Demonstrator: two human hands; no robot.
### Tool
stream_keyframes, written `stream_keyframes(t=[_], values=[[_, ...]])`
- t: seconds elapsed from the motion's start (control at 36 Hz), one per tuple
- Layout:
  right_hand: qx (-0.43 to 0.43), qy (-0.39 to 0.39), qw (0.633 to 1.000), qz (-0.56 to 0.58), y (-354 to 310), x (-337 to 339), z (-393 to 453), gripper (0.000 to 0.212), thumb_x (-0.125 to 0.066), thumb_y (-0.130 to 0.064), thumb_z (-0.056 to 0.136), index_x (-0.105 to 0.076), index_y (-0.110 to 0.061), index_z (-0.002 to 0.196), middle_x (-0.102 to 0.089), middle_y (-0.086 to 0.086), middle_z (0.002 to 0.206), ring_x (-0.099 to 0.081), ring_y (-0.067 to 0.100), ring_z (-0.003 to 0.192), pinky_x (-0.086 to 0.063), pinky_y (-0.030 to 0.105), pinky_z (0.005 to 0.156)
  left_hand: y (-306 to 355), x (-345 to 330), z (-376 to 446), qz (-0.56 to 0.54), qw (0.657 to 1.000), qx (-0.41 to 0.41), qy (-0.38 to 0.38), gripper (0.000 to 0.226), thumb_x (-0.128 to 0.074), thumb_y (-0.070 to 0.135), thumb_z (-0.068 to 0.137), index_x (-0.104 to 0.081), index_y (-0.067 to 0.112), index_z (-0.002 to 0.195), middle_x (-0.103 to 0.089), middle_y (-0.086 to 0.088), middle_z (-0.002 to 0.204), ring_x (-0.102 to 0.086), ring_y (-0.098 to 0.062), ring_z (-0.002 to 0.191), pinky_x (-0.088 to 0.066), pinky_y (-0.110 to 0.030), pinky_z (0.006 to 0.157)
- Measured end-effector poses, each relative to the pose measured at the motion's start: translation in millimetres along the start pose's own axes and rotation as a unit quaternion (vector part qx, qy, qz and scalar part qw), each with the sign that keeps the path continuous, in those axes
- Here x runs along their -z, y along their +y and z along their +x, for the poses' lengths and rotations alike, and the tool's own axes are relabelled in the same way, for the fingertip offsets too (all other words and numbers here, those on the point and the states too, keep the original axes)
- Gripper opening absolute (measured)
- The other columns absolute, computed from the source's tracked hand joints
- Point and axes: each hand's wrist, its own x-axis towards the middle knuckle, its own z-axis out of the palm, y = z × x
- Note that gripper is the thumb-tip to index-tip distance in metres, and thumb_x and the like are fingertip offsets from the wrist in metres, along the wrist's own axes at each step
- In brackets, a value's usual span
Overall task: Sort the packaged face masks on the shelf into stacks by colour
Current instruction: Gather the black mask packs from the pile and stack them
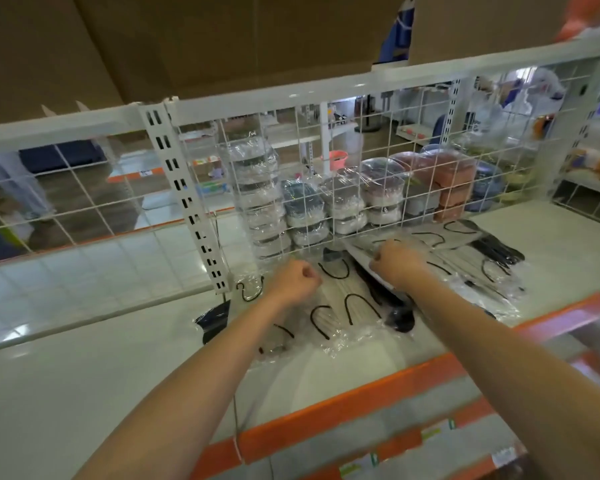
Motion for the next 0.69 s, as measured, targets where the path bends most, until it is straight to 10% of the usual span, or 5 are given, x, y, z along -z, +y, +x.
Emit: stream_keyframes(t=[0.14,0.31,0.47,0.56,0.69], values=[[0.169,-0.01,0.965,0.201,-36,39,-12,0.02,-0.054,-0.022,0.093,-0.059,-0.012,0.077,-0.057,0.001,0.074,-0.052,0.015,0.071,-0.037,0.022,0.059,15,13,-3,-0.434,0.891,0.123,-0.056,0.066,-0.044,0.062,0.088,-0.048,0.01,0.13,-0.057,-0.011,0.12,-0.06,-0.032,0.107,-0.051,-0.046,0.091],[0.17,-0.153,0.844,0.486,-50,42,-22,0.021,-0.051,-0.023,0.096,-0.07,-0.013,0.099,-0.071,0.005,0.101,-0.067,0.015,0.091,-0.054,0.027,0.084,14,31,-8,-0.64,0.764,0.079,-0.023,0.025,-0.042,0.022,0.096,-0.059,0.004,0.099,-0.06,-0.019,0.11,-0.053,-0.036,0.117,-0.038,-0.052,0.103],[0.064,-0.076,0.992,0.083,3,-8,-10,0.027,-0.046,-0.022,0.096,-0.061,-0.015,0.075,-0.061,0.006,0.085,-0.055,0.023,0.087,-0.04,0.022,0.068,-6,49,-28,-0.712,0.699,0.054,-0.041,0.029,-0.054,0.019,0.078,-0.05,0.003,0.102,-0.059,-0.026,0.118,-0.05,-0.044,0.122,-0.028,-0.058,0.109],[0.029,-0.091,0.994,-0.054,25,-47,-14,0.031,-0.047,-0.026,0.095,-0.059,-0.008,0.117,-0.056,0.011,0.124,-0.054,0.027,0.112,-0.042,0.029,0.09,-9,53,-40,-0.714,0.697,0.055,-0.024,0.029,-0.053,0.027,0.083,-0.054,0.007,0.103,-0.069,-0.023,0.097,-0.061,-0.038,0.103,-0.036,-0.052,0.105],[-0.009,-0.035,0.997,-0.072,18,-54,-17,0.024,-0.046,-0.017,0.094,-0.061,-0.01,0.112,-0.062,0.01,0.115,-0.059,0.027,0.105,-0.047,0.034,0.085,-16,53,-44,-0.701,0.707,0.094,0.009,0.03,-0.044,0.013,0.08,-0.058,0.001,0.104,-0.06,-0.027,0.119,-0.056,-0.041,0.113,-0.039,-0.05,0.102]])
